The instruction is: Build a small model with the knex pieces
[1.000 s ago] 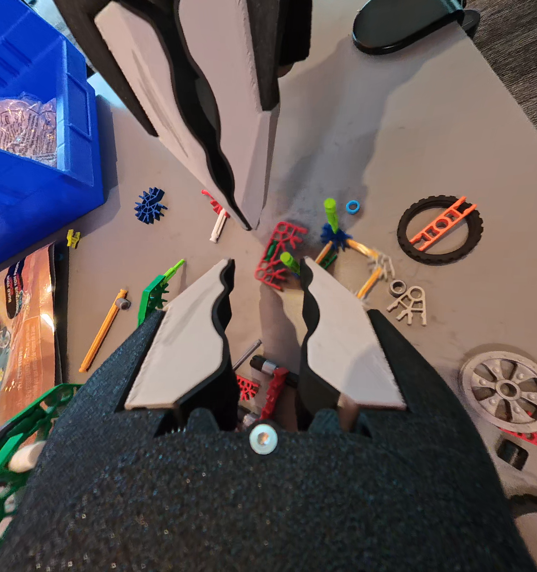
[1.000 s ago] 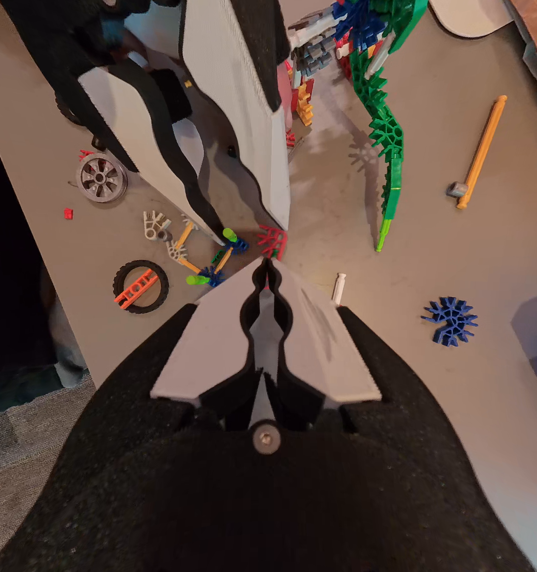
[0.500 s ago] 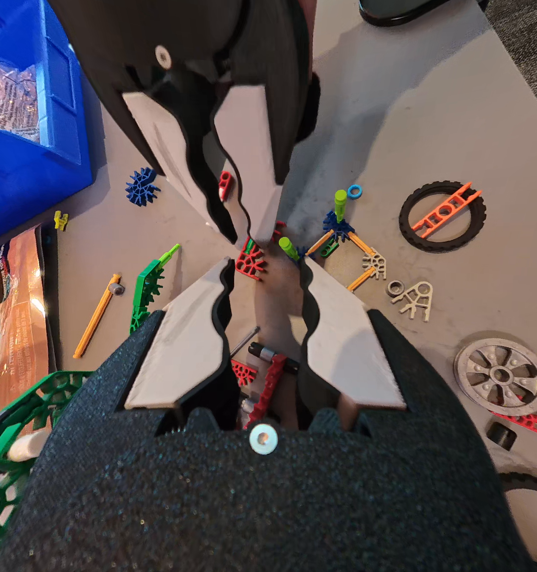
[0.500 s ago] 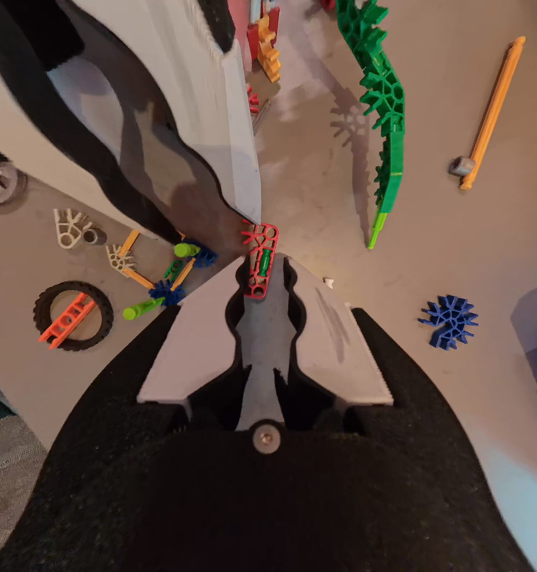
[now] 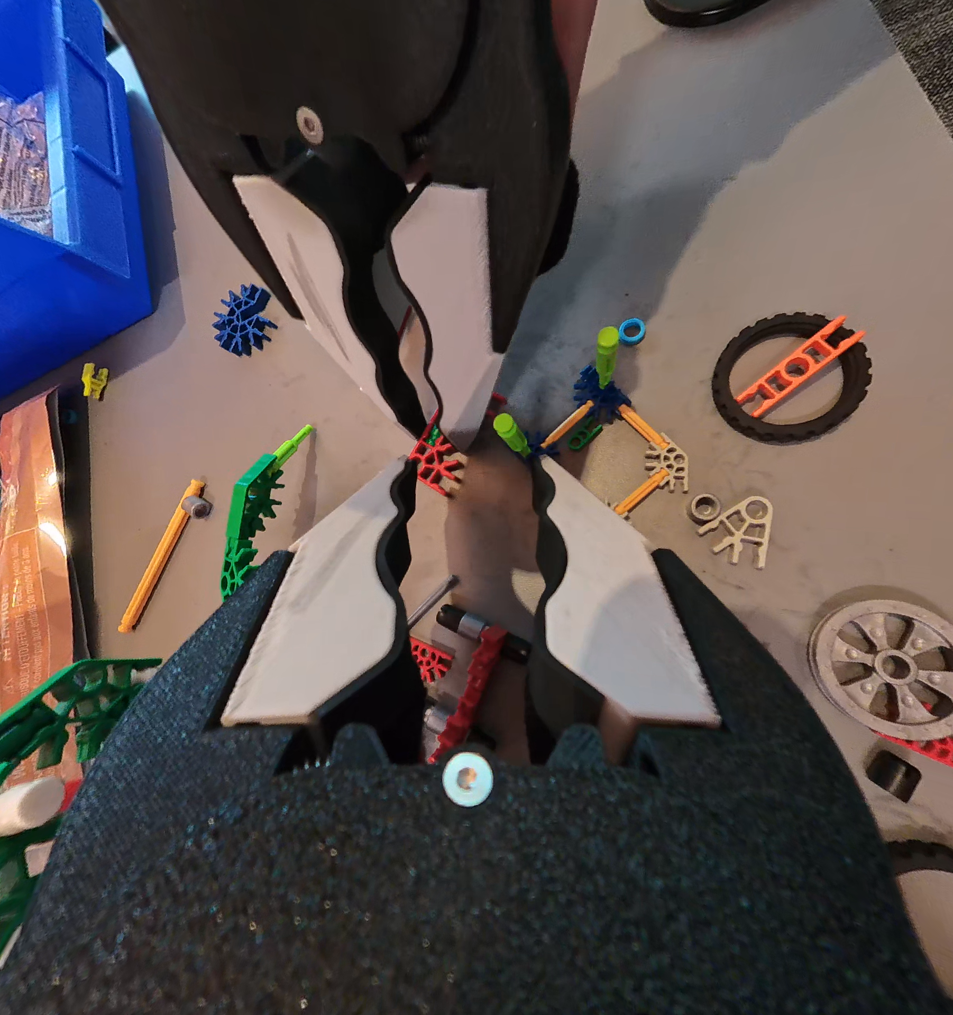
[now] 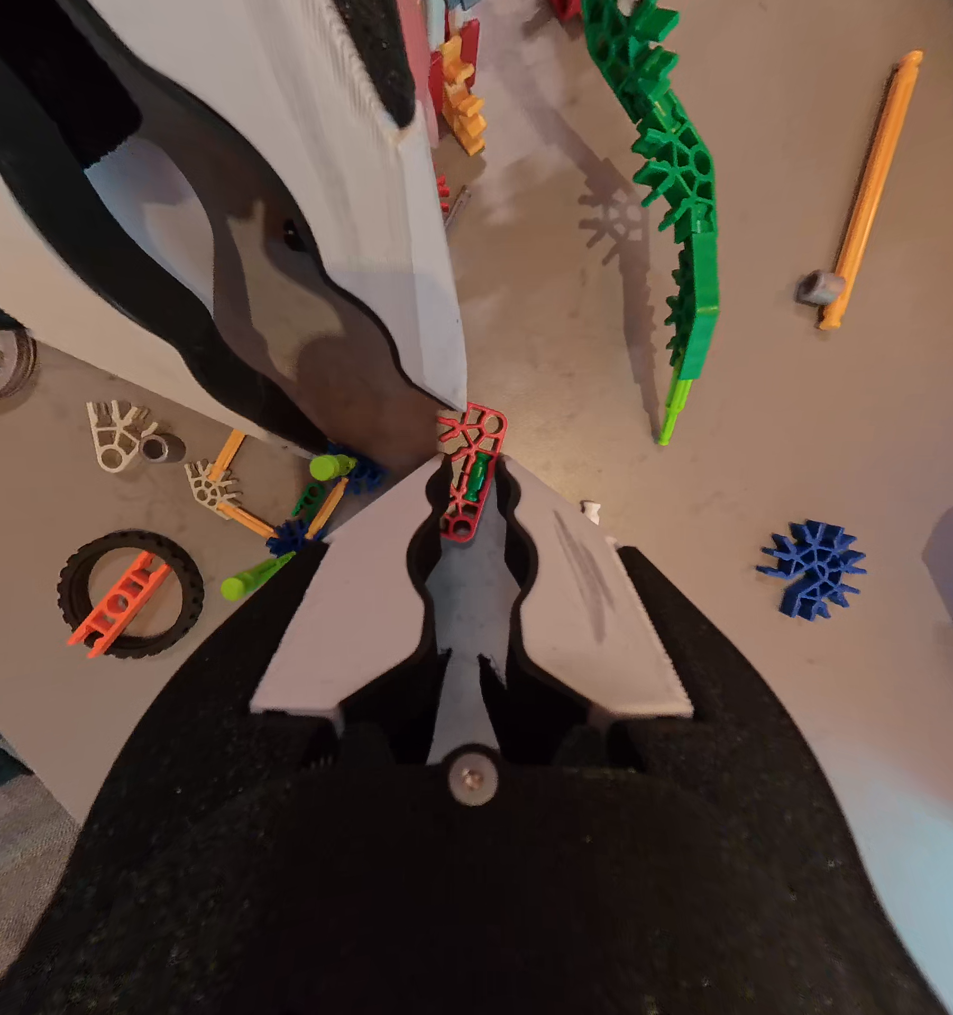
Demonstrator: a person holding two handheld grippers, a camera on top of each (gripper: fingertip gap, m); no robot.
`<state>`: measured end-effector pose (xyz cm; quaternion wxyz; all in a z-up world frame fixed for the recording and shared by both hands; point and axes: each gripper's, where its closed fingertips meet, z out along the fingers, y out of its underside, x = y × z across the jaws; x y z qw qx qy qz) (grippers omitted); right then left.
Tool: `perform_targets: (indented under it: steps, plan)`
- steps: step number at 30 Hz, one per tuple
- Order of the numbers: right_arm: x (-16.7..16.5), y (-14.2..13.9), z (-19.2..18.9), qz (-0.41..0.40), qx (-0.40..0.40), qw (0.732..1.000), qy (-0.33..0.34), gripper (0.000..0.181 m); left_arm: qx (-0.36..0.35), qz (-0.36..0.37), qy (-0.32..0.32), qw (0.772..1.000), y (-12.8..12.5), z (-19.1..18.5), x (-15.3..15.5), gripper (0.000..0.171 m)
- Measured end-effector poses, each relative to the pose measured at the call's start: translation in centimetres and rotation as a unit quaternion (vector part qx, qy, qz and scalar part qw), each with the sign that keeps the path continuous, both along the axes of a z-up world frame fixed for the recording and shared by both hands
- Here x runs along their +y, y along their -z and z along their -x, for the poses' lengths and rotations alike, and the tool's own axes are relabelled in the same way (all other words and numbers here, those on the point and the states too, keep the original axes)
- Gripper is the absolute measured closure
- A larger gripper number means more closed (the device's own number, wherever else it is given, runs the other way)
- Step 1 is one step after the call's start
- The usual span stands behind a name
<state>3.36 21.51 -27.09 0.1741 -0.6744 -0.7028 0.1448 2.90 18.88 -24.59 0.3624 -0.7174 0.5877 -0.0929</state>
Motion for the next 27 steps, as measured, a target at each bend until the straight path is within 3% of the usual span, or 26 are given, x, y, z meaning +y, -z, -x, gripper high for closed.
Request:
perform_targets:
  steps: [9, 18, 27]
  plan:
    - [0.0, -1.1, -0.4, 0.035, 0.045, 0.998, 0.015, 0.167, -0.015, -0.006, -0.006, 1.0, -0.2, -0.1, 0.4, 0.127]
    - [-1.7, -3.5, -1.5, 0.032, 0.028, 0.998, -0.043, 0.167, -0.042, -0.008, -0.001, 0.999, -0.6, -0.8, 0.5, 0.122]
    - [-2.7, -3.9, -1.3, 0.016, 0.004, 0.995, -0.094, 0.167, -0.054, 0.002, 0.021, 0.998, -0.6, -1.3, 0.1, 0.133]
